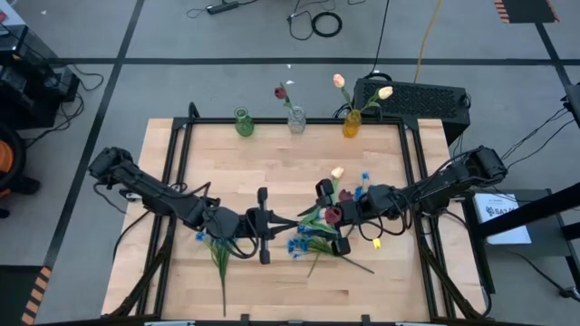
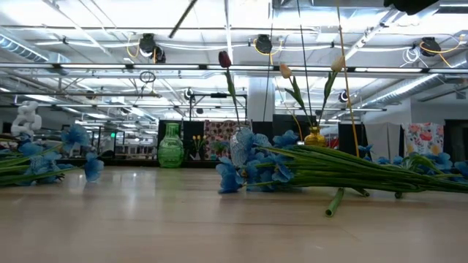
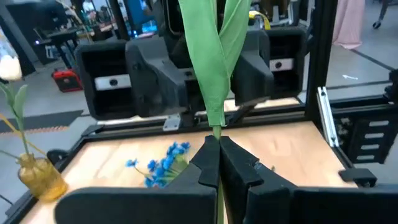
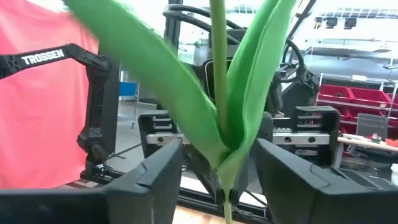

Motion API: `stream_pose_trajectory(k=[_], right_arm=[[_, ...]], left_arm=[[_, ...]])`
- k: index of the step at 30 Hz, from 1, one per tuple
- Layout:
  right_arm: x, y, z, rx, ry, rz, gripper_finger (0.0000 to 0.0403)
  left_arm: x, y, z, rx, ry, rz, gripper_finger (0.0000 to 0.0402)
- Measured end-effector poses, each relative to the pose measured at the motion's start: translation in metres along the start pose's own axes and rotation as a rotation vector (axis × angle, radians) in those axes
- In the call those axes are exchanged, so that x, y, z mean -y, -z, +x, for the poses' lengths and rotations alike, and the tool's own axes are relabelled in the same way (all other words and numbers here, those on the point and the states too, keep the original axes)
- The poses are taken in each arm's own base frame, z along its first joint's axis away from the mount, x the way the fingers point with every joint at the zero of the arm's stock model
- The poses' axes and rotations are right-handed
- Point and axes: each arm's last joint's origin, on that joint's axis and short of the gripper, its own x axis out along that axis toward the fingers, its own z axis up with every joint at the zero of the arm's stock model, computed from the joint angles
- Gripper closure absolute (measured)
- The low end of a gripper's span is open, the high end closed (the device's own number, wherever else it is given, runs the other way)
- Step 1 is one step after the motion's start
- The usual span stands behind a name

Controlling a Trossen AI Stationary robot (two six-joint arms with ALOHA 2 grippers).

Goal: Sort flowers into vase by color
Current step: Put the left red tulip into the transparent vase

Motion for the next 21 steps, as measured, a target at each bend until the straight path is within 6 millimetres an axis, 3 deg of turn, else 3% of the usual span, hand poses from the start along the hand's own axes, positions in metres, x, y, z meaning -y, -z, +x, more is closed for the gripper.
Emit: stream_pose_trajectory(k=[5, 12, 21], right_arm=[[-0.0001, 0.0, 0.0, 0.0, -0.001, 0.001, 0.0227], [-0.0002, 0.0018, 0.0, -0.019, -0.002, 0.001, 0.0252], [-0.0001, 0.0017, 0.0, -0.018, 0.0, -0.014, 0.0318]], left_arm=[[-0.0016, 0.0067, 0.0119, 0.005, -0.022, 0.021, 0.0397], [-0.0024, 0.0055, 0.0127, 0.02, -0.028, 0.018, 0.0397], [-0.0024, 0.0044, 0.0126, 0.029, -0.029, 0.016, 0.0397]])
